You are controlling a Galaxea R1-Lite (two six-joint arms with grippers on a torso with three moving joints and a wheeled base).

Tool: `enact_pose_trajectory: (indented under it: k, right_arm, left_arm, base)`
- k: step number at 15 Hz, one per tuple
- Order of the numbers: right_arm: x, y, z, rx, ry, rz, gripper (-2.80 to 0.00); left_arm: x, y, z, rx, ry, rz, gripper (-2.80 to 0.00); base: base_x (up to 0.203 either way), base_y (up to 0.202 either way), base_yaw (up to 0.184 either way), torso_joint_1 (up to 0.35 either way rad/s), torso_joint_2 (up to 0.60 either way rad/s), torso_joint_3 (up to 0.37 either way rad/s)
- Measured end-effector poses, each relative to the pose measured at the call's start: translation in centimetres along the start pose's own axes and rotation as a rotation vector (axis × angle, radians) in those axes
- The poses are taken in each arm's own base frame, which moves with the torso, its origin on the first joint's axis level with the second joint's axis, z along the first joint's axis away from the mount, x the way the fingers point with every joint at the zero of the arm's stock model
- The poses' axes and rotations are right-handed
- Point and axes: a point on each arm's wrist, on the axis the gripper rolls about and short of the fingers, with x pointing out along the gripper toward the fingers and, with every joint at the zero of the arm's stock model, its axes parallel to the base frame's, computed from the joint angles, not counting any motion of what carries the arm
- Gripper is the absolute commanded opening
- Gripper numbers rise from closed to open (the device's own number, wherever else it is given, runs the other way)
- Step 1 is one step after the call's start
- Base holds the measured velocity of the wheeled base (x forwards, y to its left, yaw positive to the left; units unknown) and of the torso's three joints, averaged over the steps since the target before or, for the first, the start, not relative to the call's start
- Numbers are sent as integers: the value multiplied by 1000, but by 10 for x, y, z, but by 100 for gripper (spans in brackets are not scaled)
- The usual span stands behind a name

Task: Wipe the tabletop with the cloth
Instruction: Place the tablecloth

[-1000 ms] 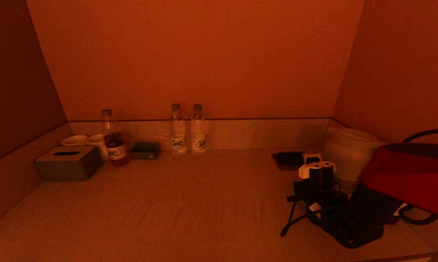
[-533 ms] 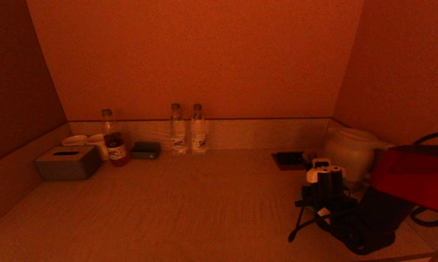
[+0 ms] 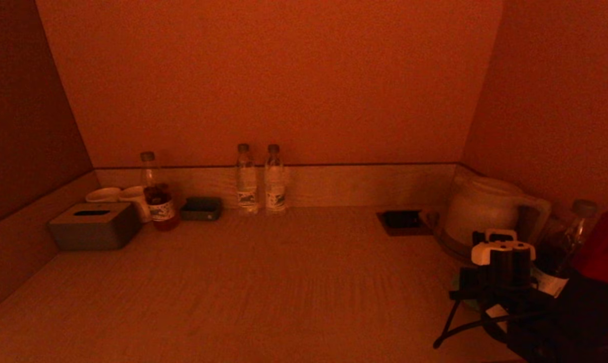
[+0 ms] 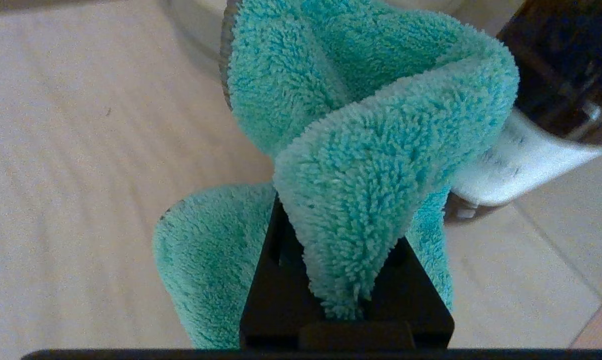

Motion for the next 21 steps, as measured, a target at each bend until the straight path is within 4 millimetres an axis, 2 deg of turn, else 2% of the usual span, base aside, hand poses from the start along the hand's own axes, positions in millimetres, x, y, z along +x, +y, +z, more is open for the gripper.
enact_pose_trajectory:
  k: [11, 12, 17, 21]
  right_arm:
    - [-1, -3, -6, 14, -5, 4, -280]
    - [0, -3, -7, 12, -2, 4, 0]
    - [0, -1, -7, 12, -2, 6, 0]
    - [-9, 1, -4, 12, -21, 33, 0]
  left_arm:
    - [0, 0, 0, 0, 0, 0, -280]
    - [0, 0, 0, 0, 0, -1, -280]
    - [0, 0, 0, 0, 0, 0, -280]
    - [0, 0, 0, 0, 0, 0, -280]
  base:
    - [0, 0, 0, 0, 0, 0]
    - [0, 0, 0, 0, 0, 0]
    - [0, 0, 0, 0, 0, 0]
    - [0, 0, 0, 0, 0, 0]
